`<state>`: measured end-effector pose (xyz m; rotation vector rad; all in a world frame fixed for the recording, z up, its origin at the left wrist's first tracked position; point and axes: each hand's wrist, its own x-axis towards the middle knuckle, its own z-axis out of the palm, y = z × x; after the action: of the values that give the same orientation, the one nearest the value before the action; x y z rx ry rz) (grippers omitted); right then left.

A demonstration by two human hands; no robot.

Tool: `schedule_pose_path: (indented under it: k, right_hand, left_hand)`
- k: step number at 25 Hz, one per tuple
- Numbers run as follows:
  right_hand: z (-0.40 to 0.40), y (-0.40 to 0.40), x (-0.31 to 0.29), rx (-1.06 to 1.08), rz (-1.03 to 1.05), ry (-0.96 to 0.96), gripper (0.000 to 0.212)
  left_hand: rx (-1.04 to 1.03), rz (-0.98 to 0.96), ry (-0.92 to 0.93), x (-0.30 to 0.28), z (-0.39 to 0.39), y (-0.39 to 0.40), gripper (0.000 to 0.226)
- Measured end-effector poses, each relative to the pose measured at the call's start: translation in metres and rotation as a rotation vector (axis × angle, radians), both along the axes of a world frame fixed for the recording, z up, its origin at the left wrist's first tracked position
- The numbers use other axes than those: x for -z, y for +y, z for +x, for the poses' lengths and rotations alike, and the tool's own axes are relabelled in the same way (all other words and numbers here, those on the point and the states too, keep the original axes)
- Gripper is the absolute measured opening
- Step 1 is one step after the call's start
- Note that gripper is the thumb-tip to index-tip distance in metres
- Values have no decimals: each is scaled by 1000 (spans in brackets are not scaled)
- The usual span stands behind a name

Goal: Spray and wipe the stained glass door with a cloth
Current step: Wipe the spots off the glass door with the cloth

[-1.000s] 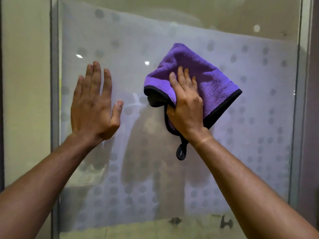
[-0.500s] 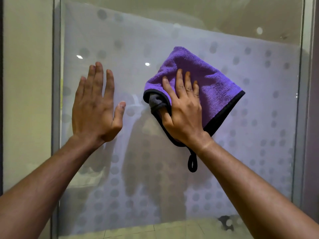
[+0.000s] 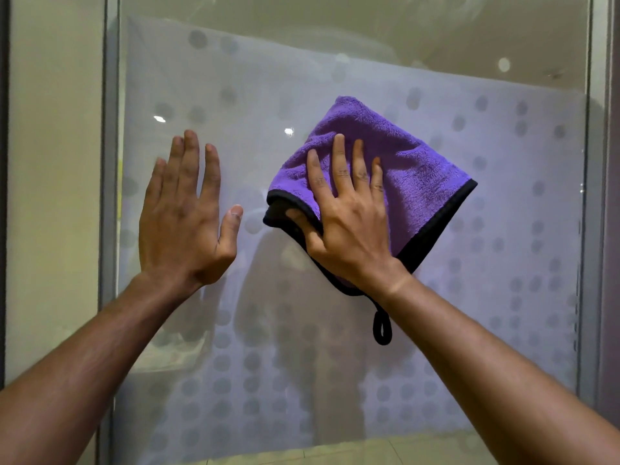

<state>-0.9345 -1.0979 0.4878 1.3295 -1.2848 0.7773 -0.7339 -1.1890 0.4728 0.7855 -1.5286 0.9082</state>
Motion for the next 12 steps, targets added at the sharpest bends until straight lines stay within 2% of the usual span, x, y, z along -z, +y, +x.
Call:
schedule_pose_path:
  k: [2,5,10,12]
  right_hand:
    - [3,-7,0,38,-49,0,70]
    - [-1,-8,-2,-15,-73,-6,67]
    - [-9,5,0,-149,71,40,87]
    - [-7,6,-2,-175,76,13,83]
  left_hand:
    - [0,-4,7,1,0,-2,78]
    - [3,-2,0,0,0,-1,78]
    - [0,5,4,1,0,0,78]
    - [5,5,6,1,0,1,78]
